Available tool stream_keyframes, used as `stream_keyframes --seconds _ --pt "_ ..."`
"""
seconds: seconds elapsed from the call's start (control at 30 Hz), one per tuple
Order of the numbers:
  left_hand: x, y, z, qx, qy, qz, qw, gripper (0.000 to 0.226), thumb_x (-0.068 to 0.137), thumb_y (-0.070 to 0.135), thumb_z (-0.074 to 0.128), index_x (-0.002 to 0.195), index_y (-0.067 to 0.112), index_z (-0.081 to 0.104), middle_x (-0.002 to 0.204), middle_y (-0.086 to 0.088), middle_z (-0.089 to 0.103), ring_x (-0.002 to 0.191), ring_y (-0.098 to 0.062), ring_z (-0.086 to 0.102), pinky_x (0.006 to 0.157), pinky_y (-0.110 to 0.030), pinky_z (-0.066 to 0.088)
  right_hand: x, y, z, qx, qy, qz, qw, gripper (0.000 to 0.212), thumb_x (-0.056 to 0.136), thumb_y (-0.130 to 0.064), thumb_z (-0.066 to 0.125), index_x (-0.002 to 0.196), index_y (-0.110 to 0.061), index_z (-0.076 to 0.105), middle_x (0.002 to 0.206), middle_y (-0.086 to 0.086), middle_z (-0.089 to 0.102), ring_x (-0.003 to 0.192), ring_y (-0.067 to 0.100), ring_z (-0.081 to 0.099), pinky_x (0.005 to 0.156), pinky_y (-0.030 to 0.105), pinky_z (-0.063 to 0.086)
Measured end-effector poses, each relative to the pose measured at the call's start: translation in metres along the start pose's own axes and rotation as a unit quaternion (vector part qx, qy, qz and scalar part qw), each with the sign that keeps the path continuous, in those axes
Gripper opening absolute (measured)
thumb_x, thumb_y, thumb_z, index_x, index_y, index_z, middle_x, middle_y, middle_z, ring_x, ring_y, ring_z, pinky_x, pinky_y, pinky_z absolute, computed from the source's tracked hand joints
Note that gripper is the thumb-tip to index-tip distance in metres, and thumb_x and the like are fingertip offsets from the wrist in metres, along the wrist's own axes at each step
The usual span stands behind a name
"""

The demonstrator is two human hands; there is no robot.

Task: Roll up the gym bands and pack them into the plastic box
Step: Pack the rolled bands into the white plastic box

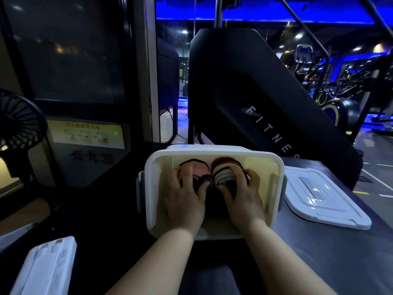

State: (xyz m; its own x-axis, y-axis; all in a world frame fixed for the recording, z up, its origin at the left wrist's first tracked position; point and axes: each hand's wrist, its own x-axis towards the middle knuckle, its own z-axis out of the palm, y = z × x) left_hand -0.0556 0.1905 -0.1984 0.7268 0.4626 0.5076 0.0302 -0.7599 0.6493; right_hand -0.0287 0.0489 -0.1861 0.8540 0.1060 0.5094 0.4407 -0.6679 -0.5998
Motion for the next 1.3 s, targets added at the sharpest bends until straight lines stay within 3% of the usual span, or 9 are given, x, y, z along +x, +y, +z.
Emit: stream_keyframes --seconds 0.37,0.63,0.7,0.8,0.87,0.93,1.03,1.13,1.3 --pt "-0.002 0.001 -0.001 0.031 -0.035 -0.005 0.999 0.062 0.092 0.059 0.039 0.147 0.040 0.017 0.154 -0.003 0.009 0.140 -0.028 0.025 0.108 -0.046 0.032 0.005 -0.002 0.001 -0.052 -0.031 -0.009 0.998 0.055 0.094 -0.048 0.051 0.143 -0.041 0.026 0.153 -0.003 0.016 0.131 0.028 0.037 0.106 0.043 0.041" --pt "-0.007 0.010 -0.023 0.007 -0.114 -0.031 0.993 0.068 0.095 0.058 0.039 0.152 0.041 0.006 0.160 0.001 -0.004 0.147 -0.028 0.011 0.117 -0.045 0.024 -0.007 -0.024 -0.018 -0.125 -0.063 0.008 0.990 0.070 0.095 -0.048 0.049 0.151 -0.044 0.007 0.155 0.002 0.005 0.144 0.025 0.006 0.113 0.044 0.026" --pt "-0.009 0.014 -0.030 0.012 -0.127 -0.057 0.990 0.074 0.094 0.059 0.042 0.152 0.041 -0.001 0.161 0.000 -0.008 0.148 -0.028 0.006 0.119 -0.042 0.017 -0.016 -0.029 -0.026 -0.127 -0.047 -0.018 0.991 0.069 0.094 -0.041 0.054 0.152 -0.037 0.016 0.153 0.005 0.012 0.143 0.027 0.010 0.113 0.043 0.025" --pt "-0.021 0.014 -0.044 0.059 -0.099 -0.053 0.992 0.090 0.091 0.061 0.047 0.152 0.035 -0.014 0.162 -0.002 -0.013 0.150 -0.024 -0.003 0.120 -0.037 0.010 -0.029 -0.024 -0.040 -0.103 0.038 -0.085 0.990 0.048 0.086 -0.023 0.069 0.130 -0.018 0.053 0.132 0.011 0.045 0.120 0.036 0.042 0.099 0.043 0.040" --pt "-0.034 0.014 -0.052 0.049 -0.066 -0.015 0.997 0.090 0.091 0.054 0.053 0.155 0.026 -0.004 0.163 -0.008 -0.006 0.150 -0.024 -0.002 0.119 -0.034 0.009 -0.039 -0.014 -0.051 -0.088 0.126 -0.124 0.980 0.028 0.080 -0.013 0.074 0.106 -0.012 0.063 0.107 0.009 0.058 0.100 0.033 0.053 0.083 0.034 0.044" --pt "-0.045 0.012 -0.061 0.000 -0.005 0.038 0.999 0.075 0.089 0.042 0.064 0.150 0.015 0.030 0.155 -0.018 0.026 0.143 -0.036 0.025 0.113 -0.041 0.027 -0.045 -0.003 -0.062 -0.063 0.183 -0.114 0.974 0.020 0.081 -0.013 0.075 0.095 -0.013 0.060 0.096 0.008 0.057 0.090 0.030 0.053 0.075 0.031 0.041" --pt "-0.054 0.003 -0.071 -0.110 0.098 0.092 0.985 0.040 0.088 0.044 0.058 0.110 0.011 0.064 0.104 -0.007 0.065 0.092 -0.027 0.063 0.079 -0.036 0.054 -0.047 0.011 -0.071 -0.016 0.207 -0.017 0.978 0.032 0.081 -0.019 0.076 0.103 -0.014 0.054 0.103 0.012 0.054 0.098 0.033 0.051 0.084 0.041 0.044" --pt "-0.054 -0.007 -0.084 -0.146 0.193 0.088 0.966 0.031 0.089 0.038 0.056 0.093 0.008 0.064 0.088 -0.002 0.061 0.083 -0.020 0.055 0.077 -0.024 0.043 -0.047 0.012 -0.072 0.020 0.135 0.077 0.988 0.054 0.085 -0.029 0.071 0.131 -0.020 0.045 0.130 0.011 0.042 0.120 0.028 0.041 0.100 0.039 0.037" --pt "-0.043 -0.027 -0.083 -0.137 0.212 -0.019 0.967 0.034 0.079 0.009 0.078 0.102 -0.004 0.057 0.098 -0.020 0.057 0.089 -0.038 0.056 0.076 -0.040 0.046 -0.041 0.003 -0.074 0.139 0.073 0.109 0.981 0.070 0.091 -0.021 0.065 0.149 -0.033 0.027 0.145 -0.005 0.040 0.125 0.004 0.043 0.103 0.016 0.030"
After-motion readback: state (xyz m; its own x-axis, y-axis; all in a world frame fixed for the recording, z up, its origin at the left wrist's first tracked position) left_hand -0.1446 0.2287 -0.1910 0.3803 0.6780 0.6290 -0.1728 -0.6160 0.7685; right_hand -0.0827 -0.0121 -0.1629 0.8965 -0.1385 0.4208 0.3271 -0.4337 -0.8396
